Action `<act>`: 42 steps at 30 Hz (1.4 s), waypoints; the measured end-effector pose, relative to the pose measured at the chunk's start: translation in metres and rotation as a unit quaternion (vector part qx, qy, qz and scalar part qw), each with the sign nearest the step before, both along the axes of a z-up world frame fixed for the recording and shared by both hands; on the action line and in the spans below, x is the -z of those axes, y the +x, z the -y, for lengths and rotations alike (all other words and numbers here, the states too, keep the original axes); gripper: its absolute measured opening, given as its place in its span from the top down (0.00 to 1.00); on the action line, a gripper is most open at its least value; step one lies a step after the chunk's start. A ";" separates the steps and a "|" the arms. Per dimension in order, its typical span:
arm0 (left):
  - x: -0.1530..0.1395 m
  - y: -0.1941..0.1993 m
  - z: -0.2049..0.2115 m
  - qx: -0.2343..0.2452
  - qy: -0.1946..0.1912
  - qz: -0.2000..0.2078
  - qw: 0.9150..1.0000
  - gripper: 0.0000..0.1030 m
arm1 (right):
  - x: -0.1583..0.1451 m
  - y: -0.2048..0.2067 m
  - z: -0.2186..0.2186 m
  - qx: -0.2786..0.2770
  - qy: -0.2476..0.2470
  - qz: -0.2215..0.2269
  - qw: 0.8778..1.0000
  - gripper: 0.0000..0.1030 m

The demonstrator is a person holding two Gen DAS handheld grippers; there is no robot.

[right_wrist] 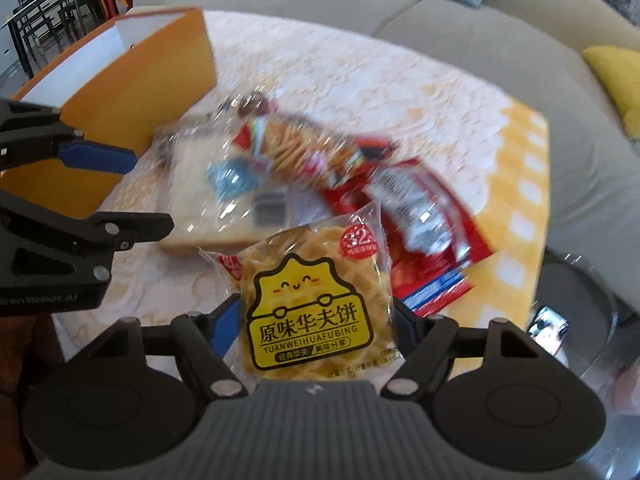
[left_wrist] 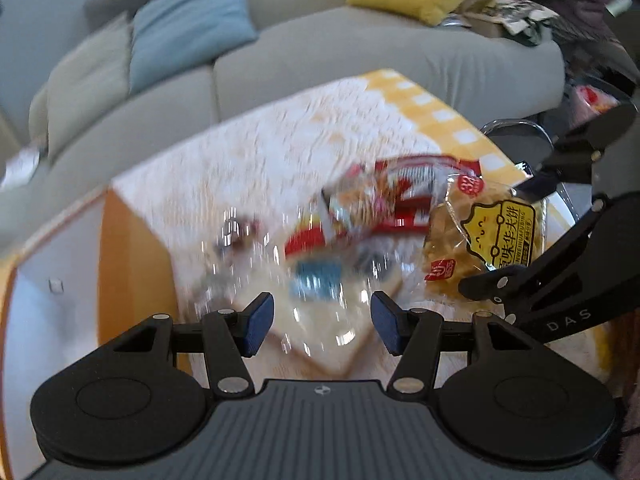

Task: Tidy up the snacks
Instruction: 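Grasp the waffle-cake pack with the right tool while the left tool grasps the stick-snack bag, then carry both packs over the box and lower them inside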

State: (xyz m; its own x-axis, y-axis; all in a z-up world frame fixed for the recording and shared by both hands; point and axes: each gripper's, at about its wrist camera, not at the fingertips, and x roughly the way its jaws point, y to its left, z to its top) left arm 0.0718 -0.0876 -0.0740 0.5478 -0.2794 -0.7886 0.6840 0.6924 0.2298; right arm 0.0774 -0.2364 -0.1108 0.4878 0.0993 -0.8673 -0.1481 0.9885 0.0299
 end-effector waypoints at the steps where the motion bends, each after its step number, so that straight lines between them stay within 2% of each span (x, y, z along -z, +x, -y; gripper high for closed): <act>1: -0.003 0.003 0.004 0.011 0.000 0.008 1.000 0.36 | -0.003 0.003 0.002 -0.003 -0.004 0.004 1.000 0.29; 4: -0.006 0.010 0.013 0.036 0.000 0.023 0.999 0.32 | -0.008 0.012 0.007 -0.016 -0.015 0.013 1.000 0.29; 7: -0.004 0.015 0.020 0.070 0.003 0.024 0.997 0.32 | -0.012 0.021 0.014 -0.023 -0.047 0.025 0.998 0.29; 12: 0.006 0.028 0.037 0.103 0.011 0.022 0.994 0.32 | -0.005 0.036 0.025 -0.022 -0.075 0.022 0.997 0.29; 18: 0.027 0.040 0.050 0.120 0.039 0.015 0.992 0.32 | 0.011 0.047 0.028 -0.021 -0.065 0.008 0.998 0.29; 22: 0.038 0.043 0.055 0.128 0.045 0.008 0.991 0.32 | 0.021 0.048 0.027 -0.024 -0.052 0.001 0.998 0.29; 25: 0.043 0.042 0.060 0.128 0.053 0.019 0.990 0.33 | 0.024 0.048 0.026 -0.028 -0.050 0.002 0.998 0.29; 27: 0.044 0.040 0.063 0.127 0.059 0.033 0.990 0.44 | 0.023 0.048 0.025 -0.029 -0.048 0.002 0.998 0.29; 31: 0.043 0.039 0.065 0.115 0.059 0.043 0.991 0.52 | 0.026 0.048 0.025 -0.029 -0.044 0.002 0.999 0.29; 38: 0.033 0.036 0.060 0.072 0.034 0.046 0.996 0.62 | 0.021 0.044 0.025 -0.023 -0.042 0.016 0.999 0.29; 42: 0.019 0.031 0.053 0.045 0.017 0.042 0.998 0.63 | 0.012 0.037 0.022 -0.023 -0.038 0.028 0.999 0.29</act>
